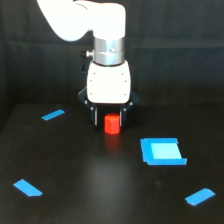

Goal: Pick up the red object from the table

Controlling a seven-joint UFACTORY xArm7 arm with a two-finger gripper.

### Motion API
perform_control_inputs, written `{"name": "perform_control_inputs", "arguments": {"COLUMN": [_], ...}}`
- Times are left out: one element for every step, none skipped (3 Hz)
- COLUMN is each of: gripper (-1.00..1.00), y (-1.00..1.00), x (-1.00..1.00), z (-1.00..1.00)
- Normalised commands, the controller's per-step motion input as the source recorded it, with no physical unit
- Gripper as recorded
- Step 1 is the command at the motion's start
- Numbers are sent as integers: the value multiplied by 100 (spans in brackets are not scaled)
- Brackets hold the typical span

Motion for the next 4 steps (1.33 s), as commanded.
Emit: {"name": "perform_control_inputs", "arguments": {"gripper": [-100,-96,-100,-100], "y": [-4,-7,-12,-23], "x": [-3,6,6,1], "z": [-17,-4,-4,100]}}
